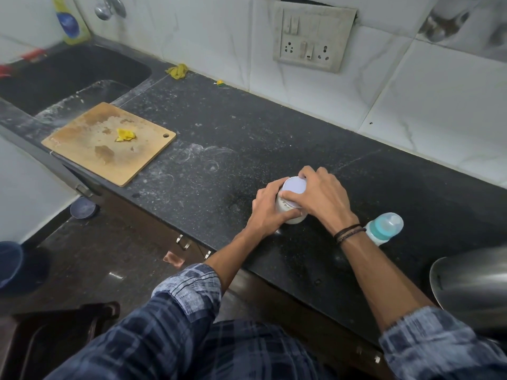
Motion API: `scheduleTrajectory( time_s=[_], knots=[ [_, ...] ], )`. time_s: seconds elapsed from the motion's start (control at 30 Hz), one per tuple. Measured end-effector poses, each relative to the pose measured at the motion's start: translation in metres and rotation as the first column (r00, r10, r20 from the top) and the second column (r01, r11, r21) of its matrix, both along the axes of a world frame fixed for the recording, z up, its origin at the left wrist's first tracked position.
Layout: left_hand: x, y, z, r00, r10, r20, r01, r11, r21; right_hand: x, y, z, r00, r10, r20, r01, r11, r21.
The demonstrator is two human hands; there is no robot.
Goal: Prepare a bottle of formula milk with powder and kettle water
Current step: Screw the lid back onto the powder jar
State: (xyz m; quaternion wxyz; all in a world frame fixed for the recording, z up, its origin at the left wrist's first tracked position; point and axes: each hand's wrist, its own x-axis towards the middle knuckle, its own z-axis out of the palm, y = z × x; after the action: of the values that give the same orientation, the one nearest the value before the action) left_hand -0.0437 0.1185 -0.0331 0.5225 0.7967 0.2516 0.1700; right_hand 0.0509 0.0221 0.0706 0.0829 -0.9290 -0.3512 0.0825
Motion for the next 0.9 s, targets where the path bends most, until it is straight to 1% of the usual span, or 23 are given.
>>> scheduleTrajectory(
  time_s=[0.17, 0.3, 0.37, 0.47, 0.6, 0.67, 0.73, 0.83, 0.9],
  knots=[
    [0.000, 0.000, 0.001, 1.000, -0.001, 0.007, 0.000, 1.000, 0.008, 0.000, 0.000, -0.002, 0.999, -0.033, 0.021, 0.033, 0.999, -0.020],
    [0.000, 0.001, 0.001, 1.000, -0.016, -0.005, 0.016, 1.000, 0.016, 0.006, -0.004, -0.001, 0.995, 0.042, -0.092, -0.041, 0.999, 0.018],
    [-0.001, 0.001, 0.001, 1.000, -0.013, -0.008, 0.013, 1.000, 0.008, 0.007, -0.005, -0.001, 0.992, 0.060, -0.111, -0.060, 0.998, 0.007],
    [0.000, 0.001, 0.000, 1.000, -0.018, -0.003, 0.019, 1.000, 0.012, 0.003, -0.004, -0.005, 0.998, 0.033, -0.046, -0.033, 0.999, -0.009],
    [0.000, 0.001, 0.000, 1.000, -0.010, 0.004, 0.010, 1.000, 0.008, -0.004, 0.001, -0.008, 0.996, -0.061, 0.061, 0.062, 0.998, -0.029],
    [-0.001, 0.000, 0.001, 1.000, -0.008, 0.012, 0.008, 1.000, 0.007, -0.004, 0.000, -0.008, 0.994, -0.076, 0.083, 0.079, 0.996, -0.039],
    [-0.001, 0.001, 0.002, 1.000, -0.019, 0.005, 0.019, 1.000, 0.006, 0.001, -0.001, -0.007, 0.998, -0.044, 0.047, 0.046, 0.998, -0.034],
    [-0.002, 0.001, 0.002, 0.999, -0.031, -0.013, 0.031, 1.000, -0.001, 0.007, -0.004, -0.005, 0.996, 0.051, -0.075, -0.052, 0.999, -0.010],
    [-0.002, 0.001, 0.002, 0.999, -0.032, -0.016, 0.032, 0.999, 0.000, 0.007, -0.004, -0.005, 0.995, 0.069, -0.069, -0.070, 0.997, -0.012]
  ],
)
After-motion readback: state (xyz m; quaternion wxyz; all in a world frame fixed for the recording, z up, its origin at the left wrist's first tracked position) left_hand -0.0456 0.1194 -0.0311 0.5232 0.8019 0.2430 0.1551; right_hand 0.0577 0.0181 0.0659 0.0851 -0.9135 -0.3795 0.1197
